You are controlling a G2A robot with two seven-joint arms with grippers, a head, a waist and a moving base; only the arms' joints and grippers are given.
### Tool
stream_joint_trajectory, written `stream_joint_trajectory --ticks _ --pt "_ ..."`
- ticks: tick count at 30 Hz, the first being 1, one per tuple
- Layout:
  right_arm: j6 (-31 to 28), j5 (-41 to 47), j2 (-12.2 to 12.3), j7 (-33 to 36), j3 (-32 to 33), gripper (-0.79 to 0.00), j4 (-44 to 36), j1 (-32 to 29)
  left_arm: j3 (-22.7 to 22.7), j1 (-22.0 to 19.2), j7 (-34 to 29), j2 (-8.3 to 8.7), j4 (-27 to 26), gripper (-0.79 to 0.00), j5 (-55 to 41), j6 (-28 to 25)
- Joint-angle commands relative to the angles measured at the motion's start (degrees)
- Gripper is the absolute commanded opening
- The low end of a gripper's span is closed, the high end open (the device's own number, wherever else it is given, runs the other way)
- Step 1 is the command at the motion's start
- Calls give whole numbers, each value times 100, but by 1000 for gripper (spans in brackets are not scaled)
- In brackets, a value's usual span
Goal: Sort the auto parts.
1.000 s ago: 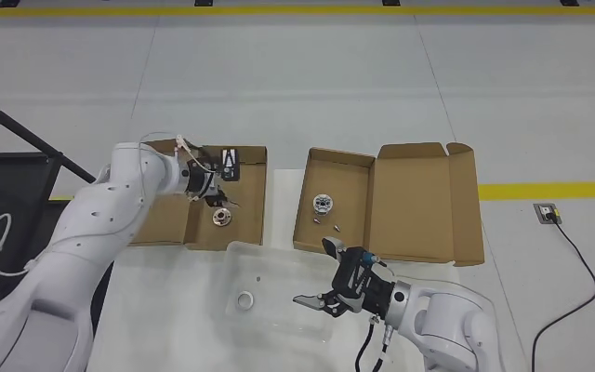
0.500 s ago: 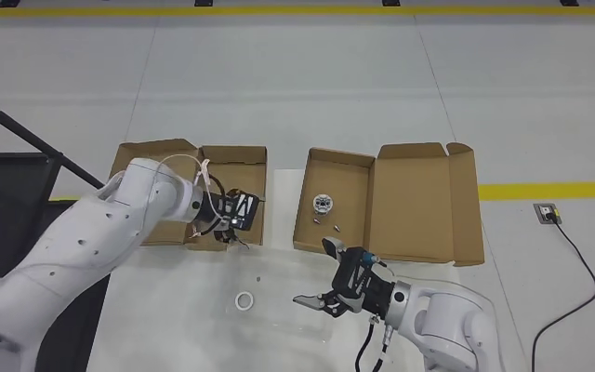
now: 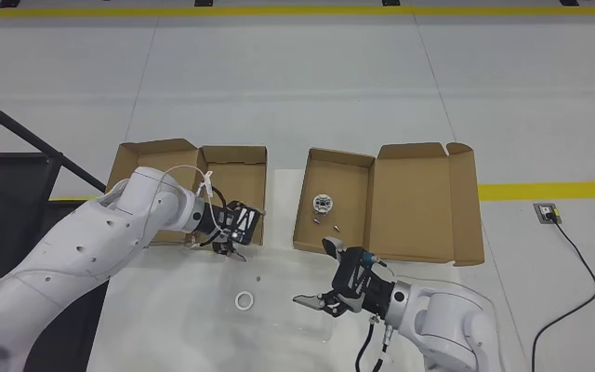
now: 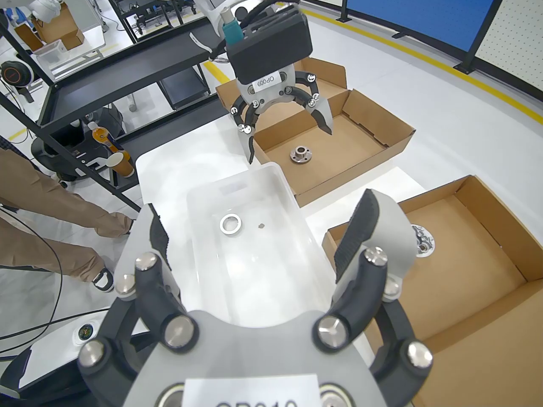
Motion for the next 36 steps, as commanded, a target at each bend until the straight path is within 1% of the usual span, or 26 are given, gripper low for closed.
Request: stream_joint_trajectory --ticks 1,4,6,7,8,9,10,13,15,16,19,20,22,23,27,30,32,34,36 --pt "0 0 0 0 0 0 0 0 14 134 -195 43 -368 0 -18 -9" --pt "0 0 0 0 0 0 0 0 153 131 -602 118 -888 0 -154 -9" --pt "0 0 0 0 0 0 0 0 207 114 -996 176 -1179 0 -300 -9" --pt "0 0 0 0 0 0 0 0 207 172 -1209 202 -1337 -12 -382 -9" --pt "0 0 0 0 0 0 0 0 207 211 -1445 225 -1483 -49 -448 -9" --pt "0 0 0 0 0 0 0 0 207 260 -1699 247 -1586 -55 -533 -9" --pt "0 0 0 0 0 0 0 0 207 315 -1992 271 -1634 -83 -598 -9" --pt "0 0 0 0 0 0 0 0 207 577 -2802 323 -1838 -197 -874 -9" --pt "0 0 0 0 0 0 0 0 207 675 -3288 337 -2027 -259 -1171 -9" --pt "0 0 0 0 0 0 0 0 207 711 -3541 345 -2112 -252 -1336 -9" --pt "0 0 0 0 0 0 0 0 207 798 -4364 358 -2359 -179 -1943 -9" --pt "0 0 0 0 0 0 0 0 207 811 -4642 357 -2436 -179 -2133 -9" --pt "0 0 0 0 0 0 0 0 207 860 -5398 348 -2513 -222 -2493 -9" --pt "0 0 0 0 0 0 0 0 207 860 -5696 338 -2562 -225 -2755 -9" --pt "0 0 0 0 0 0 0 0 207 776 -6927 302 -2523 -283 -3654 -9" --pt "0 0 0 0 0 0 0 0 207 757 -7612 265 -2523 -296 -4298 -9" --pt "0 0 0 0 0 0 0 0 207 791 -7612 246 -2488 -286 -4438 -9" --pt "0 0 0 0 0 0 0 0 207 818 -7612 231 -2395 -299 -4438 -9" --pt "0 0 0 0 0 0 0 0 207 879 -7612 208 -2275 -339 -4261 -9"
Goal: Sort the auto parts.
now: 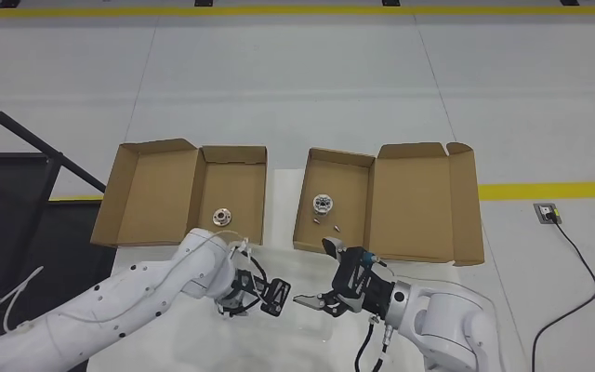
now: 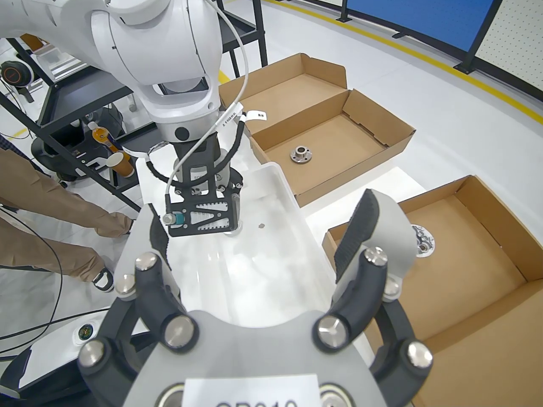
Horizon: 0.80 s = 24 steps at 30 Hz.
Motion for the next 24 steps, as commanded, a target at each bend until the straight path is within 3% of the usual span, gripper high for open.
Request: stream_joint_trajectory --ticks 1,5,12,24 --pt "0 0 0 0 0 0 0 0 0 88 5 -37 90 -345 47 0" --pt "0 0 0 0 0 0 0 0 0 241 4 -152 399 -394 347 0" --pt "0 0 0 0 0 0 0 0 0 398 5 -387 850 -406 732 0" --pt "0 0 0 0 0 0 0 0 0 352 5 -734 1347 -443 995 0"
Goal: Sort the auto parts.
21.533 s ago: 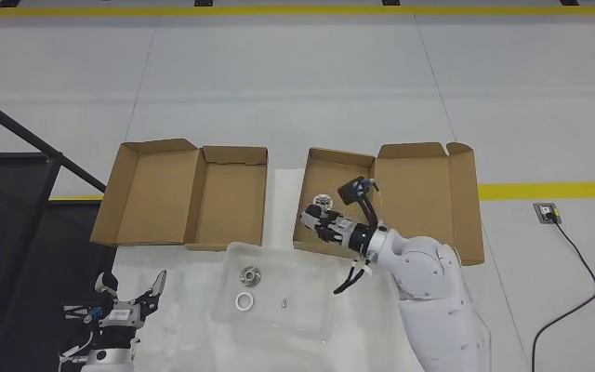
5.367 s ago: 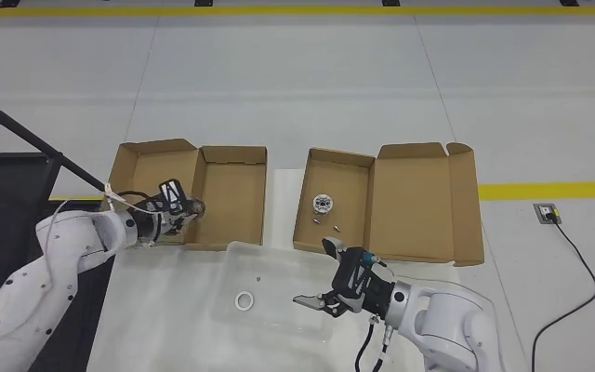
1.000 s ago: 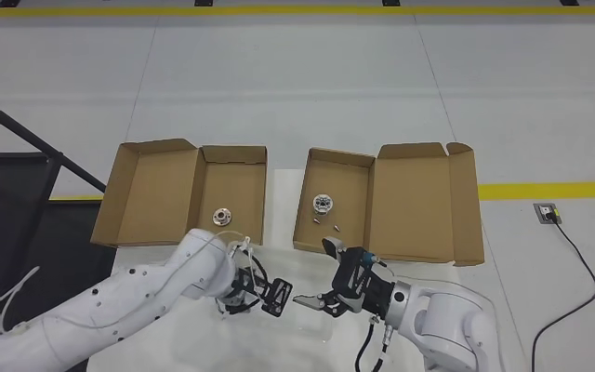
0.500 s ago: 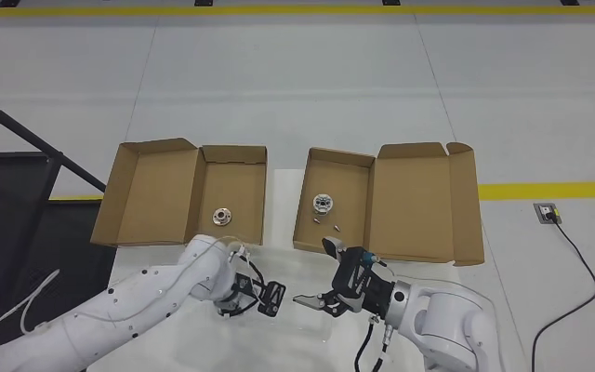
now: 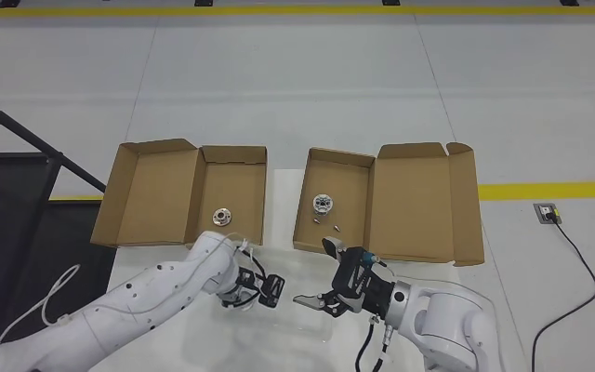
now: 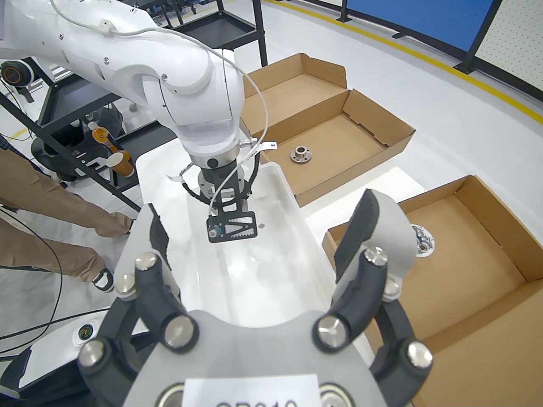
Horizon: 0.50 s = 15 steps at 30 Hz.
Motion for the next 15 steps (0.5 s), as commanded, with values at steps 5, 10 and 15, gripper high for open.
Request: stream_joint_trajectory --ticks 5,10,15 --pt "0 0 0 0 0 0 0 0 0 21 0 -162 179 -446 25 0" --pt "0 0 0 0 0 0 0 0 0 49 0 -290 285 -468 61 0" --pt "0 0 0 0 0 0 0 0 0 81 0 -396 420 -499 115 0"
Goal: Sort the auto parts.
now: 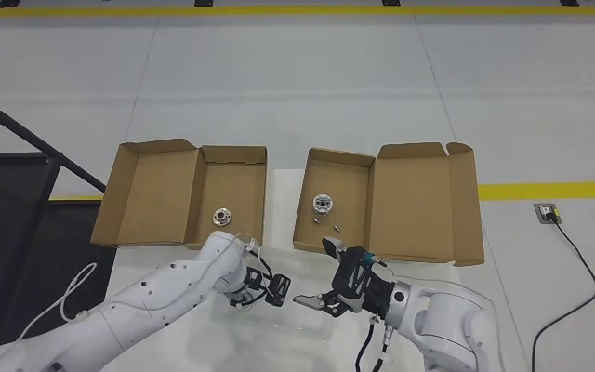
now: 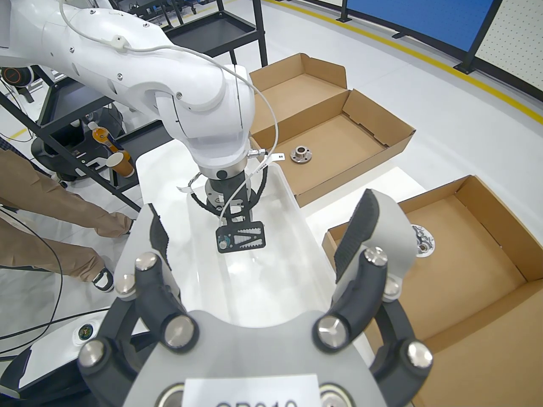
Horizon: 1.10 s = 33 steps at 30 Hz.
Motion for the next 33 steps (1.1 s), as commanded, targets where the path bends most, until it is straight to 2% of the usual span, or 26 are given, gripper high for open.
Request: stream_joint_trajectory --ticks 1,15,23,27,30,33 --pt "0 0 0 0 0 0 0 0 0 27 0 -38 66 -511 36 0" --pt "0 0 0 0 0 0 0 0 0 131 0 -219 333 -542 212 0" --pt "0 0 0 0 0 0 0 0 0 178 1 -319 473 -585 315 0" --pt "0 0 0 0 0 0 0 0 0 197 16 -365 550 -643 362 0" --pt "0 0 0 0 0 0 0 0 0 195 48 -393 591 -785 383 0" --pt "0 0 0 0 0 0 0 0 0 180 86 -407 610 -785 404 0"
